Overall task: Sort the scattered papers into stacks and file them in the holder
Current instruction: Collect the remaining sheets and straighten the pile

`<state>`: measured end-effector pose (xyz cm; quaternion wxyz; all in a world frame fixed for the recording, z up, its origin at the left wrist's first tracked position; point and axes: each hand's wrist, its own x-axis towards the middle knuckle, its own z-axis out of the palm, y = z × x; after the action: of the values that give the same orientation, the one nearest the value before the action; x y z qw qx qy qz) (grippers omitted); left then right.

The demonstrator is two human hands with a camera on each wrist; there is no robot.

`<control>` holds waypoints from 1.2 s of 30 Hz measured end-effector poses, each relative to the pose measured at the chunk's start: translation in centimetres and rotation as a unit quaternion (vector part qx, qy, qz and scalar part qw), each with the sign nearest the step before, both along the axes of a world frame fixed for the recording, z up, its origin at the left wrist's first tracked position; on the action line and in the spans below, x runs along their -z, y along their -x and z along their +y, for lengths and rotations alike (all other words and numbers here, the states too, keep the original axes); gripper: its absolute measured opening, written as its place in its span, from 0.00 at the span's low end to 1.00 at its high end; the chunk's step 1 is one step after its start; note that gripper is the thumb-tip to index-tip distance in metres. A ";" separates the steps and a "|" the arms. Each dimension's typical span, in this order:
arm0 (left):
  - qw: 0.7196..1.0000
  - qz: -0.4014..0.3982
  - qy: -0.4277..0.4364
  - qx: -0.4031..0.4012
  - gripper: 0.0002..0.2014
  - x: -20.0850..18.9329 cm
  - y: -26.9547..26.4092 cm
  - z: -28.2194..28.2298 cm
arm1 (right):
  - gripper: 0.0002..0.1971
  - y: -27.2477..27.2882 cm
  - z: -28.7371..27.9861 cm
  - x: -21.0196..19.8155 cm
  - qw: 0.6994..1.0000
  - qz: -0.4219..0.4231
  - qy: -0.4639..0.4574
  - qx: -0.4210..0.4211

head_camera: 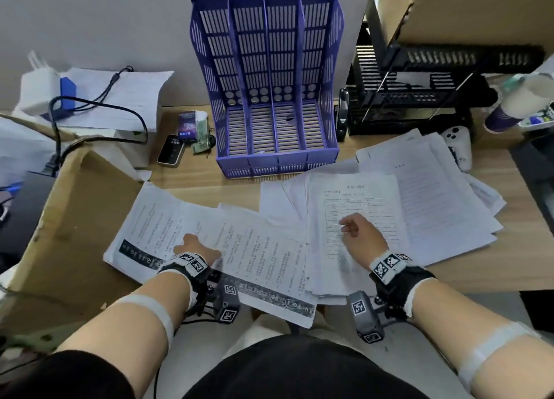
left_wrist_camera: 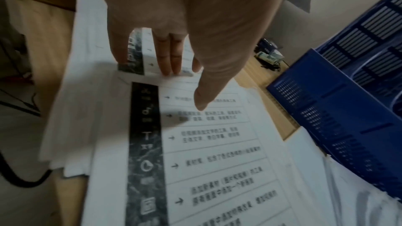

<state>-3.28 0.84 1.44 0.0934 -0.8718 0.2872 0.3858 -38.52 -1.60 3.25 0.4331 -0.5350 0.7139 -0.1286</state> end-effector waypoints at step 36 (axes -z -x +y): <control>0.850 0.298 0.434 0.014 0.16 -14.2 8.0 -10.8 | 0.11 1.3 -2.8 -6.2 0.989 -0.085 0.110 0.042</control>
<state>-11.24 -9.97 15.63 -0.3795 -0.6625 0.4514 0.4617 -39.79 -4.38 9.41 0.4254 -0.5359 0.6778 -0.2692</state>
